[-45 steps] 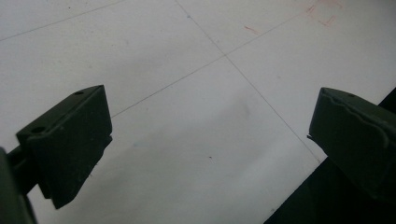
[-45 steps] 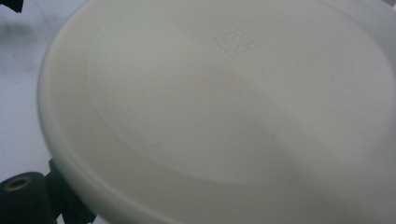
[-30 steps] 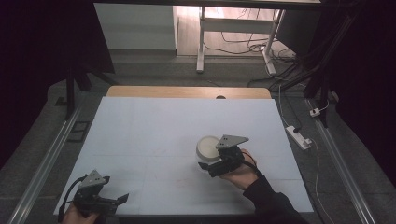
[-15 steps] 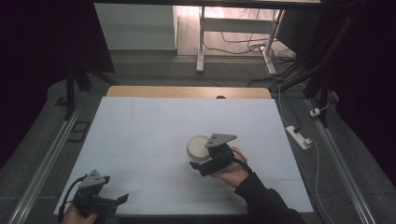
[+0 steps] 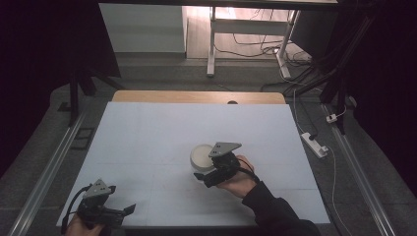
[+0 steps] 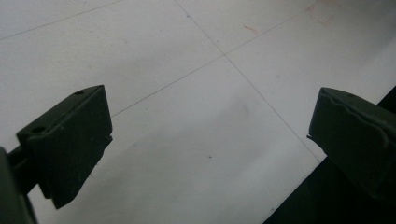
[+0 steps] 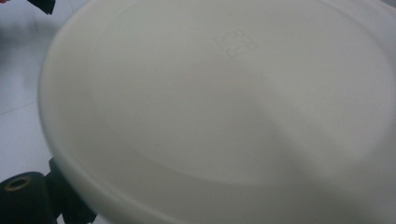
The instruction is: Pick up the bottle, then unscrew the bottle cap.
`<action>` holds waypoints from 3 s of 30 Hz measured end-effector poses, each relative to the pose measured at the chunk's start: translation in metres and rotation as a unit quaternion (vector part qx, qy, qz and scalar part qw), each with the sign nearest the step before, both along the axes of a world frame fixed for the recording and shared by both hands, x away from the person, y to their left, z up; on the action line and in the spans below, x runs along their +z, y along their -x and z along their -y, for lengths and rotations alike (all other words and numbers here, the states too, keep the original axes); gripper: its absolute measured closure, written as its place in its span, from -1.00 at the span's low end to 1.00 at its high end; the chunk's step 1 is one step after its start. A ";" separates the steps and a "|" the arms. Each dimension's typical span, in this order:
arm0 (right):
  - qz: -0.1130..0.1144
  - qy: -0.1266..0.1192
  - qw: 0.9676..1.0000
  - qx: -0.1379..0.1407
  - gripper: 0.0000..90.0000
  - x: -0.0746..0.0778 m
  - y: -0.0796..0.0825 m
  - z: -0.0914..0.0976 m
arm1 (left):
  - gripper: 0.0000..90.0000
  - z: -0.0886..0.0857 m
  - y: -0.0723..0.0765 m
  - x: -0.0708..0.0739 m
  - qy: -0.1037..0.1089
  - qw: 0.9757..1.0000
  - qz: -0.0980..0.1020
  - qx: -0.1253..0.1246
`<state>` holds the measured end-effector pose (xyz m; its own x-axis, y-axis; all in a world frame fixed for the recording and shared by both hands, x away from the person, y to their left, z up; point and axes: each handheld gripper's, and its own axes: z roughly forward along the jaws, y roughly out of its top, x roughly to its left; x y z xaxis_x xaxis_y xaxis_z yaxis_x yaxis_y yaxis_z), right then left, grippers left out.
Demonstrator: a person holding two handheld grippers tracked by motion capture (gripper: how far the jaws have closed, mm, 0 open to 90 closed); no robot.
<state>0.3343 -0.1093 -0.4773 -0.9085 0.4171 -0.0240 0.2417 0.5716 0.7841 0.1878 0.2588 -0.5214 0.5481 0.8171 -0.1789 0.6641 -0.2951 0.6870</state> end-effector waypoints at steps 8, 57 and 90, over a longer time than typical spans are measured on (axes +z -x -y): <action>-0.005 -0.001 1.000 0.007 -0.85 -0.002 0.002 -0.004 | -0.98 0.001 0.000 0.000 -0.004 1.000 0.000 -0.002; -0.004 -0.010 1.000 0.020 -0.85 0.004 0.007 -0.003 | -1.00 0.043 -0.038 0.035 0.040 0.989 0.084 -0.115; -0.002 -0.010 0.999 0.041 -0.85 0.006 0.010 -0.005 | -1.00 0.123 -0.116 0.081 0.032 0.955 0.107 -0.274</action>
<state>0.3244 -0.1047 -0.4716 -0.9401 0.3408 -0.0124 0.1977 0.5741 0.7945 0.3040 0.1355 -0.4408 0.9197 0.3889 -0.0543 0.2642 -0.5105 0.8183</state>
